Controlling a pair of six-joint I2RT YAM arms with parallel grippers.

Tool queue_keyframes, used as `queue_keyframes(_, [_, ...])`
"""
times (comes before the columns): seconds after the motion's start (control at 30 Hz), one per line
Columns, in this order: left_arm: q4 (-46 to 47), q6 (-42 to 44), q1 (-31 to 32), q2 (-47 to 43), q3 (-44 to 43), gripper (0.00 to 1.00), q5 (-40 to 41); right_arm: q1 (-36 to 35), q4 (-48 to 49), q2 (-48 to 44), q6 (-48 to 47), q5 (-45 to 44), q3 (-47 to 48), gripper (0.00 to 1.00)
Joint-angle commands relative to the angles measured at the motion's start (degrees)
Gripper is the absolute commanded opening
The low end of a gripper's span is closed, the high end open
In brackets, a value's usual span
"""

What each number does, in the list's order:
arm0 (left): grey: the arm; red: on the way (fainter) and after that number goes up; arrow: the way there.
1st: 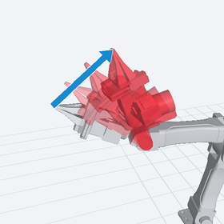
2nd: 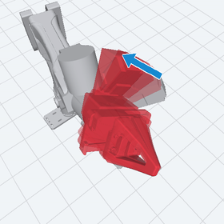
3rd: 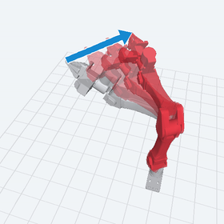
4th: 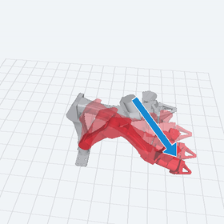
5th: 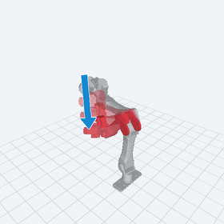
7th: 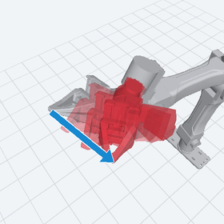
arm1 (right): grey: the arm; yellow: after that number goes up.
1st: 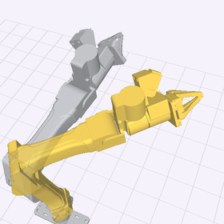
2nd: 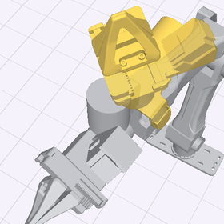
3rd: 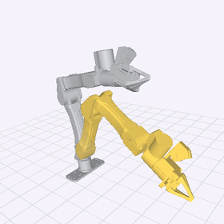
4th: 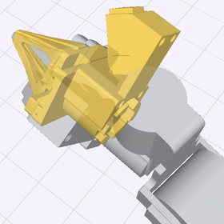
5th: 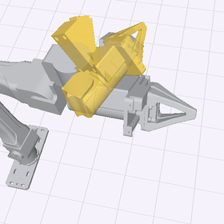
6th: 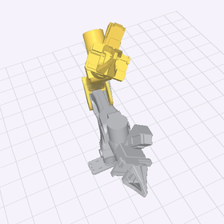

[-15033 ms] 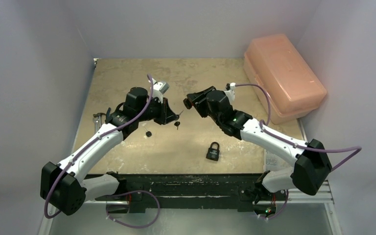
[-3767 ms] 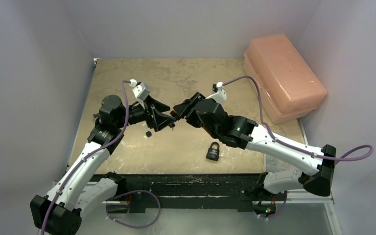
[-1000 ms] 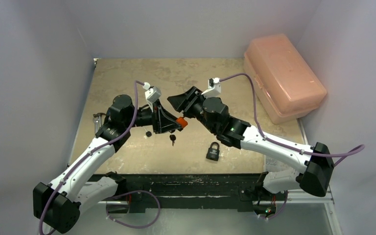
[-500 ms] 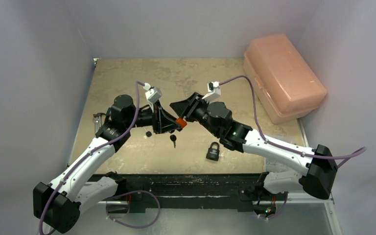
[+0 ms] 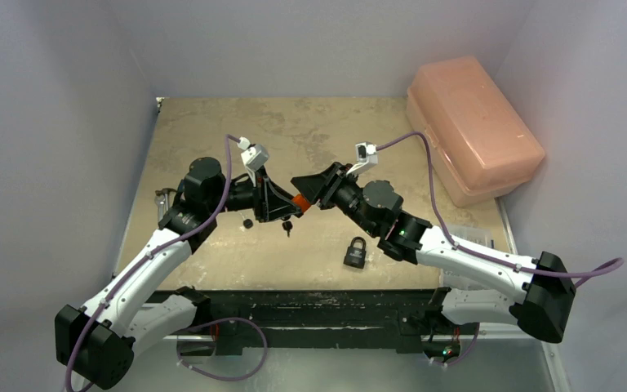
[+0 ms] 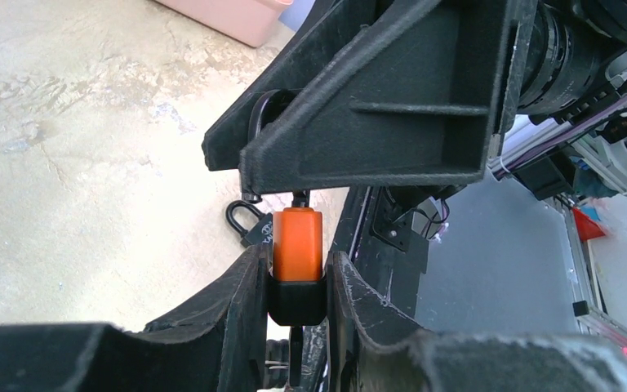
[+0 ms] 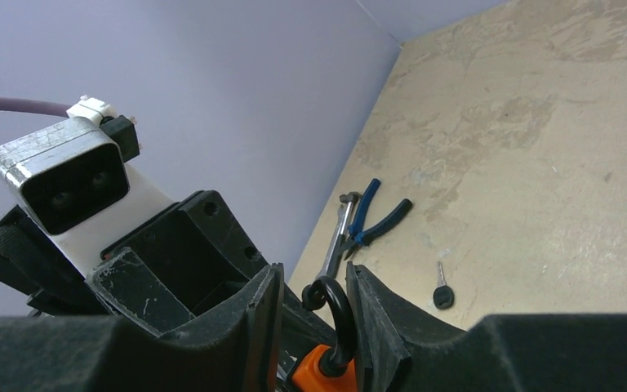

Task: Unlock with the key

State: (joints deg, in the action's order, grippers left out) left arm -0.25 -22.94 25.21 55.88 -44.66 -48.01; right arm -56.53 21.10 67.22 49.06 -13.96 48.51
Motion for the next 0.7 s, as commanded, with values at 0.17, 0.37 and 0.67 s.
queue_keyframes(0.17, [4.4,-1.2,-1.1,0.5,-2.0,0.00,-1.1,-0.3,13.0,-2.4,-5.6,6.0,-3.4,0.31])
queue_keyframes(0.37, [9.0,-4.4,-1.2,0.2,-1.3,0.00,-5.6,0.1,19.9,-6.1,-11.0,10.8,-9.0,0.24])
queue_keyframes(0.67, [18.9,-11.8,-1.1,0.7,0.6,0.00,-12.3,1.6,33.3,-8.8,-13.4,22.0,-15.4,0.12])
